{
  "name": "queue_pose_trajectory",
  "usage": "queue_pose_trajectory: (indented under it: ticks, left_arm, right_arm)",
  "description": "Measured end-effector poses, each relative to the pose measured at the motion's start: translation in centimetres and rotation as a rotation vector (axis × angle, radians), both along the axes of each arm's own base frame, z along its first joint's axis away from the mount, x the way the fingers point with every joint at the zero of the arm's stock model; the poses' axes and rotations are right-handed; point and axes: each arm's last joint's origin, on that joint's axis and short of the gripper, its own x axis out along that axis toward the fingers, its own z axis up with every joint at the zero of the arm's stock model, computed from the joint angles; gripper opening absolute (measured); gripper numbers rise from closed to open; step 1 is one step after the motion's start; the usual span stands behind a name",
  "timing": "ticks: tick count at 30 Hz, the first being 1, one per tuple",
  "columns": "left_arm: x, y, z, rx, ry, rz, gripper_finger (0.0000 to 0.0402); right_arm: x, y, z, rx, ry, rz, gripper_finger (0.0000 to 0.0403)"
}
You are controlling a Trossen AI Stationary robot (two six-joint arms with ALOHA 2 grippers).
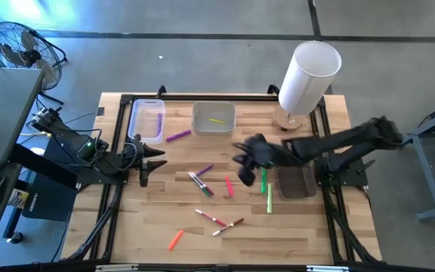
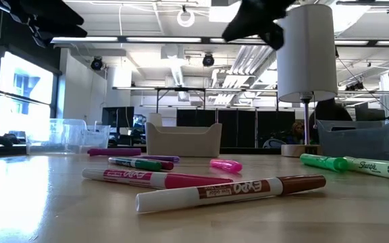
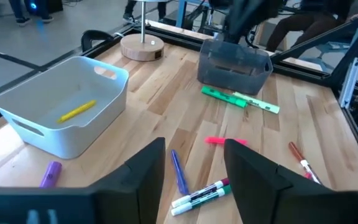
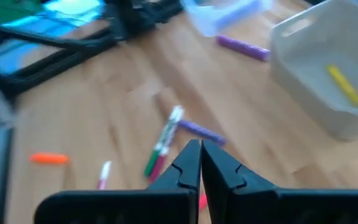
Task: Pick & Place Markers
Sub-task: Put the purple pen into the gray bin
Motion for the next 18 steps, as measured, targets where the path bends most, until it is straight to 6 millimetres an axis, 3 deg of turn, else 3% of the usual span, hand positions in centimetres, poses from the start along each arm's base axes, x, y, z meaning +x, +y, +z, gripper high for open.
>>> queue_pose_trajectory:
  ticks: [4,10,18]
  left_arm:
    - [0.0,0.0,0.1,-0.010,-0.009,-0.003,0.0165]
    - [1.5,-0.9,-0.2,0.001,0.006,0.003,0.0165]
    - [6.0,-2.2,0.3,-0.038,0.113,0.063,0.0166]
  right_arm:
    - [-2.9,1.9,-2.0,0.022,-0.092,0.037,0.0008]
    - [-5.7,2.9,-4.2,0.008,-0.208,0.000,0.0002]
    - [-7.0,2.6,-4.1,-0.090,-0.244,0.039,0.0002]
